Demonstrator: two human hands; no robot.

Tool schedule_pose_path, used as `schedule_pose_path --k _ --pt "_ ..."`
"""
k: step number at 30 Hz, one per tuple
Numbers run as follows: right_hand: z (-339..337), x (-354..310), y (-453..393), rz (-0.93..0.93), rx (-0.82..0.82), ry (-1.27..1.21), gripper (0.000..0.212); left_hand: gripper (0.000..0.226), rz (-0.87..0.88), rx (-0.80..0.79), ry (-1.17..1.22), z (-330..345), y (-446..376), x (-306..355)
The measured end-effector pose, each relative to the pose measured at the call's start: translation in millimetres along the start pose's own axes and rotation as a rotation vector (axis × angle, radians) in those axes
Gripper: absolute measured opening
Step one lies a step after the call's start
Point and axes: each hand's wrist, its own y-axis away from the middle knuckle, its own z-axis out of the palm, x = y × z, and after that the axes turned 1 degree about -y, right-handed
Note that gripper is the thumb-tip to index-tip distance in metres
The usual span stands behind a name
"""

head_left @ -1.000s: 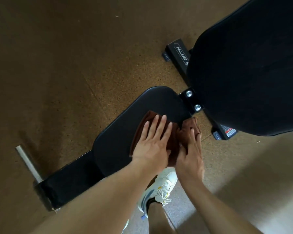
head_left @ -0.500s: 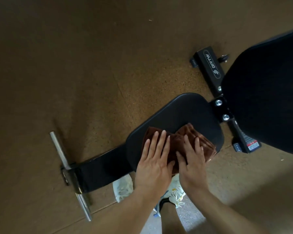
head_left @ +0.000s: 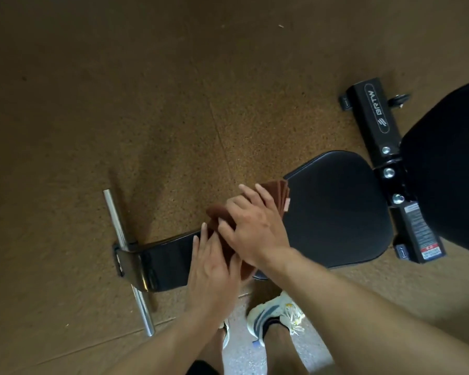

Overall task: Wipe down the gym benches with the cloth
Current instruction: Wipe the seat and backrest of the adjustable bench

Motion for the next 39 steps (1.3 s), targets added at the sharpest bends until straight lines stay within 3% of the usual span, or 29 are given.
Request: schedule_pose_path --k 5,8,10,18,24,28,32,39 --pt "-16.8 16.5 -25.5 -0.038 -0.025 0.146 0.046 0.068 -0.184 -0.065 0.069 -14.5 -18.6 17.1" --pt "-27.7 36.2 -26.4 -0.02 0.002 0.149 0.046 0.061 -0.166 -0.064 0.124 -11.9 -36.0 36.8" --pt "-38.3 54.9 -29.5 0.001 0.019 0.159 0.047 0.069 -0.143 -0.066 0.066 -8.1 -49.7 53.9" --pt "-68.1 151.0 -26.9 0.113 0.26 0.138 0.04 0.09 0.24 -0.054 -0.399 21.7 -90.7 122.8" --pt "-68.0 195.6 7.8 0.334 0.393 -0.041 0.05 0.107 0.434 -0.188 -0.597 47.4 -92.9 141.3" --pt "-67.1 200.5 43.0 0.668 0.417 -0.303 0.051 0.104 0.503 -0.249 -0.607 74.5 -82.6 166.1" --pt "-53.3 184.5 97.6 0.954 0.407 -0.452 0.054 0.099 0.608 -0.266 -0.588 95.8 -47.7 156.4" --pt "-32.5 129.2 123.1 1.141 0.546 -0.616 0.068 0.095 0.628 -0.335 -0.657 85.4 0.2 108.1"
